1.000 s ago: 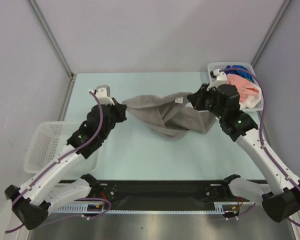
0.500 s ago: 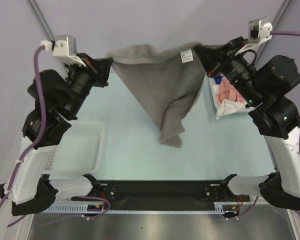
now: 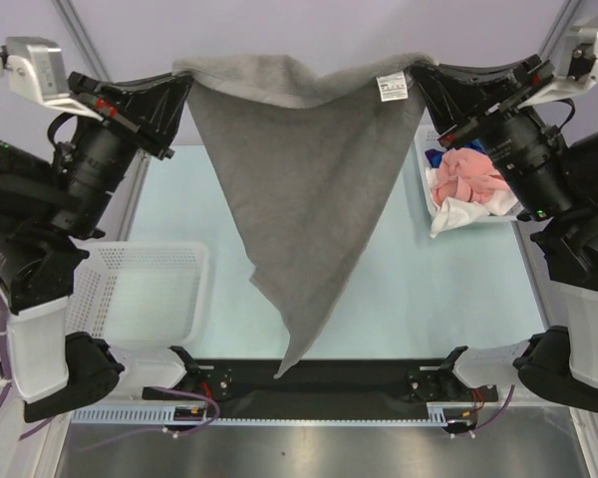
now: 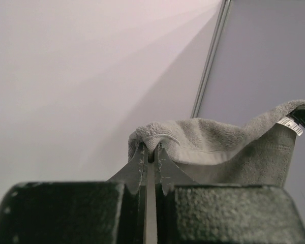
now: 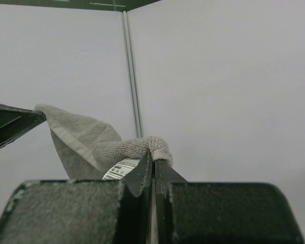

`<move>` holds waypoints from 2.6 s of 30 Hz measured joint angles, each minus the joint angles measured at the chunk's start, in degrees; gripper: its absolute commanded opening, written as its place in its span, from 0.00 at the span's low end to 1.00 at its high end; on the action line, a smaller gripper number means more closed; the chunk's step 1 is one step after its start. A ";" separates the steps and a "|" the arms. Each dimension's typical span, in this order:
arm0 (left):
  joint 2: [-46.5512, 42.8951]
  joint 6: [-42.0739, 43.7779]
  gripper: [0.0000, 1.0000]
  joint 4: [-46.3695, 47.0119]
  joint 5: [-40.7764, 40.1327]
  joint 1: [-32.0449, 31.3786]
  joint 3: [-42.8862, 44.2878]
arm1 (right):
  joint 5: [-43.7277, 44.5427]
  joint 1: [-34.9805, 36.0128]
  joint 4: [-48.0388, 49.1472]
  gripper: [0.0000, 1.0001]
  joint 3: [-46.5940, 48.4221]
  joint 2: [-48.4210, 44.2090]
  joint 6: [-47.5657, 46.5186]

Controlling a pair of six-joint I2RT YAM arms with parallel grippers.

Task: Fold and stack the towels
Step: Flatten out the crumpled towel

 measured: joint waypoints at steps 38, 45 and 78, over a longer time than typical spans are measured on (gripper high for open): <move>13.70 -3.78 0.00 6.97 9.31 16.04 -8.17 | -13.31 -25.09 7.32 0.00 -14.43 6.80 9.25; 0.96 -3.15 0.00 7.93 9.66 10.21 -11.67 | -16.68 -25.05 8.57 0.00 -14.32 -5.03 11.54; 16.76 -4.44 0.00 11.13 15.28 17.70 -4.55 | -20.87 -28.33 14.86 0.00 -14.38 5.75 15.10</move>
